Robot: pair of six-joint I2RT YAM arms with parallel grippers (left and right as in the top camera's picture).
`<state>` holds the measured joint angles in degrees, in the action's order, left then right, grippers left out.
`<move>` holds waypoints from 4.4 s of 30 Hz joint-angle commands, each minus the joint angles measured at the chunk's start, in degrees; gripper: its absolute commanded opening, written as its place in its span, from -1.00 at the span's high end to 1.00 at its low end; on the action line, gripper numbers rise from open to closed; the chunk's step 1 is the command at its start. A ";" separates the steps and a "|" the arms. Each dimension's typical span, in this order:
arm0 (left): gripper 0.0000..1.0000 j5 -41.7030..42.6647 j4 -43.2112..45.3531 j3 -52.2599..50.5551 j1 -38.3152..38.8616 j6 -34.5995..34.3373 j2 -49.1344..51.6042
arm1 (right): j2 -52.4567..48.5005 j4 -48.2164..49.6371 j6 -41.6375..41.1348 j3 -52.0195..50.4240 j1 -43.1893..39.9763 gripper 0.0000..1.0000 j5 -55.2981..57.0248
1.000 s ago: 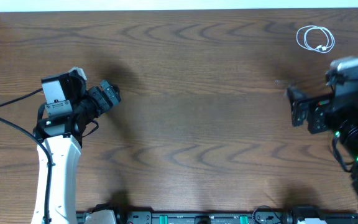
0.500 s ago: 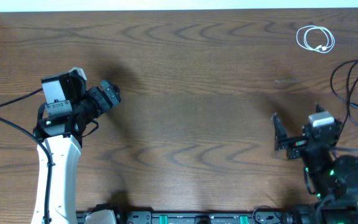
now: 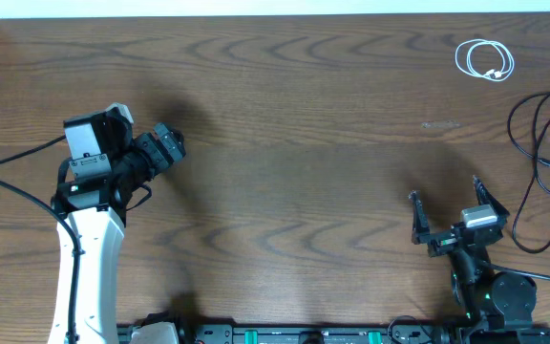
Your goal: Untangle cables
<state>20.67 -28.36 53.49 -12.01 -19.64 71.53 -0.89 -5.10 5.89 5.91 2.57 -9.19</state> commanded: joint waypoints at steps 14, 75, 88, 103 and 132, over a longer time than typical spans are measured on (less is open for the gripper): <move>-0.95 0.04 -0.11 1.11 -0.20 0.11 -0.04 | 0.59 1.49 0.42 -5.60 0.52 -0.99 -0.13; -0.95 -14.32 26.77 -24.59 -0.13 0.17 -40.81 | 0.57 1.55 0.39 -5.60 0.50 -0.98 -0.15; -0.95 -13.64 40.22 -47.47 5.16 9.49 -62.36 | 0.57 1.55 0.39 -5.60 0.50 -0.98 -0.17; -0.95 -13.92 33.70 -53.27 6.36 17.53 -71.45 | 0.57 1.55 0.39 -5.60 0.50 -0.98 -0.15; -0.95 -14.08 24.76 -53.27 6.36 17.46 -71.30 | 0.57 1.55 0.39 -5.60 0.50 -0.98 -0.15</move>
<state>5.82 -1.06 0.80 -5.87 -2.92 0.60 -0.69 -3.55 5.89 0.56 2.57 -9.19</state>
